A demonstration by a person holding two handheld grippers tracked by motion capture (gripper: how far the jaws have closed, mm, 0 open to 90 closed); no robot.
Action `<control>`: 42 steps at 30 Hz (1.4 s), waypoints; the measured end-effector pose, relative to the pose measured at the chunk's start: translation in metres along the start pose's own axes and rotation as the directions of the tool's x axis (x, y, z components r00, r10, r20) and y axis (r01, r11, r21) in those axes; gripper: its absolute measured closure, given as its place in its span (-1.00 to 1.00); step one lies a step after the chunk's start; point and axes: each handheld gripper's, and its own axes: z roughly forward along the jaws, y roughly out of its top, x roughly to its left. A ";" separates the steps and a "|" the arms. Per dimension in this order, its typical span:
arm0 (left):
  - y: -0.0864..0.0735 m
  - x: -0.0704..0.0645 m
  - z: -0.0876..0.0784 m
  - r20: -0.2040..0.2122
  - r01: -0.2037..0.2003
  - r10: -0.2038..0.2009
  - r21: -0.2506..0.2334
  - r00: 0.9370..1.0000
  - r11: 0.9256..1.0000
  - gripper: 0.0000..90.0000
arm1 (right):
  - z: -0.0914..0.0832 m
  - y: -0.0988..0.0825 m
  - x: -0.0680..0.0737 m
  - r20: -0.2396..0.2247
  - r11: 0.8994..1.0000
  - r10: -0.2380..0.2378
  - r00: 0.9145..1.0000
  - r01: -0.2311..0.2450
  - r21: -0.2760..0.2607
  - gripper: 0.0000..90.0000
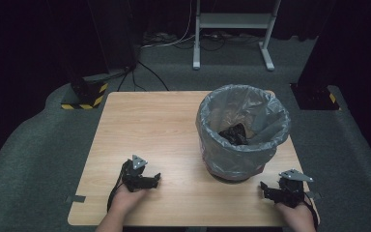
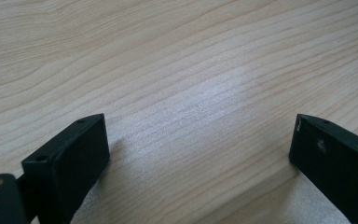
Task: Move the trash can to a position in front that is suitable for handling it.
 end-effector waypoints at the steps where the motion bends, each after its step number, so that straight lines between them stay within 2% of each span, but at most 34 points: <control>1: 0.000 0.000 0.000 0.001 -0.001 0.001 -0.001 1.000 1.000 -0.90 | 0.000 0.000 0.000 -0.005 1.000 0.006 1.000 -0.006 0.001 -0.80; 8: 0.001 0.000 0.000 0.000 -0.008 0.008 0.006 1.000 1.000 -0.93 | 0.000 0.000 -0.005 -0.032 1.000 0.021 0.999 -0.021 -0.011 -0.79; 15: 0.001 -0.001 0.001 0.009 -0.008 0.007 0.017 1.000 1.000 -0.98 | -0.003 0.005 -0.012 -0.058 0.997 0.078 0.995 -0.077 0.008 -0.71; 17: 0.002 -0.001 0.000 0.010 -0.012 0.012 0.025 1.000 1.000 -0.98 | -0.004 0.006 -0.013 -0.054 0.995 0.095 0.994 -0.095 -0.002 -0.70; 19: 0.003 0.000 0.000 0.013 -0.005 0.004 0.032 1.000 0.999 -0.97 | -0.007 0.009 -0.014 -0.047 0.996 0.081 0.996 -0.083 -0.023 -0.70; 21: 0.005 0.000 -0.002 0.025 0.022 -0.023 0.035 0.999 0.999 -0.96 | -0.011 0.012 -0.014 -0.042 0.996 0.072 0.997 -0.074 -0.054 -0.70; 24: 0.008 0.000 -0.004 0.027 0.019 -0.020 0.022 0.999 1.000 -0.96 | -0.017 0.016 -0.013 -0.027 0.993 0.056 0.998 -0.059 -0.099 -0.71; 26: 0.014 -0.002 -0.010 0.030 0.037 -0.036 -0.012 0.999 0.999 -0.94 | -0.020 0.018 -0.013 -0.019 0.991 0.046 0.999 -0.048 -0.126 -0.71; 29: 0.021 -0.005 -0.016 0.064 0.069 -0.065 -0.060 0.996 0.996 -0.92 | -0.026 0.021 -0.013 -0.019 0.987 0.049 0.999 -0.052 -0.153 -0.71; 31: 0.025 -0.007 -0.018 0.080 0.068 -0.062 -0.070 0.995 0.995 -0.92 | -0.029 0.023 -0.014 -0.012 0.984 0.054 0.998 -0.055 -0.167 -0.71; 32: 0.033 -0.013 -0.023 0.115 0.085 -0.073 -0.098 0.991 0.992 -0.92 | -0.031 0.024 -0.015 -0.008 0.982 0.059 0.998 -0.059 -0.177 -0.71; 33: 0.038 -0.016 -0.025 0.126 0.089 -0.074 -0.117 0.989 0.989 -0.92 | -0.032 0.026 -0.016 -0.006 0.980 0.062 0.998 -0.062 -0.187 -0.71; 36: 0.056 -0.029 -0.031 0.124 0.055 -0.036 -0.158 0.992 0.986 -0.92 | -0.037 0.030 -0.018 0.004 0.973 0.067 0.998 -0.064 -0.221 -0.71; 40: 0.077 -0.046 -0.033 0.157 0.047 -0.016 -0.200 0.988 0.979 -0.91 | -0.041 0.039 -0.023 0.010 0.966 0.081 0.997 -0.076 -0.246 -0.71; 42: 0.087 -0.055 -0.032 0.152 0.023 0.010 -0.215 0.988 0.976 -0.91 | -0.044 0.044 -0.024 0.018 0.965 0.077 0.997 -0.070 -0.252 -0.71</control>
